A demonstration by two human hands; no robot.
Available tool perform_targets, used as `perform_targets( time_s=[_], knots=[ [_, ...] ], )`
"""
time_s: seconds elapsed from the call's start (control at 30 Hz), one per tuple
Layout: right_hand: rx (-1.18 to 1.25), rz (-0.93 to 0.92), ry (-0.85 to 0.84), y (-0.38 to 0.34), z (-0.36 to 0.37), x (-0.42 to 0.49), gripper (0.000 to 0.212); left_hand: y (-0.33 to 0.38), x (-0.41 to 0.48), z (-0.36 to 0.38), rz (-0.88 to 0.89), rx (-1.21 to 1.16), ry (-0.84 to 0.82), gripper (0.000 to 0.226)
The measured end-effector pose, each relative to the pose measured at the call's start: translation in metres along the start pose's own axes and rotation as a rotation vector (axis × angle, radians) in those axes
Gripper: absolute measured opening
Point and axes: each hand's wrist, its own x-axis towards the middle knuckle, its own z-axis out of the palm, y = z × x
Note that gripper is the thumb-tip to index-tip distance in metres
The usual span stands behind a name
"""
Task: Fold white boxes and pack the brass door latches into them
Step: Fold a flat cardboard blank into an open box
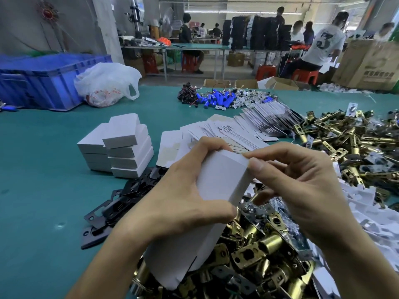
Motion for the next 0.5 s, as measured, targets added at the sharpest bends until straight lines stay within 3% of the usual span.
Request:
perform_targets(
  time_s=[0.5],
  knots=[
    [-0.020, 0.103, -0.011, -0.0012, -0.0060, 0.0002, 0.019, -0.0031, 0.0000, 0.0029, 0.027, 0.052, 0.008, 0.067]
  ],
)
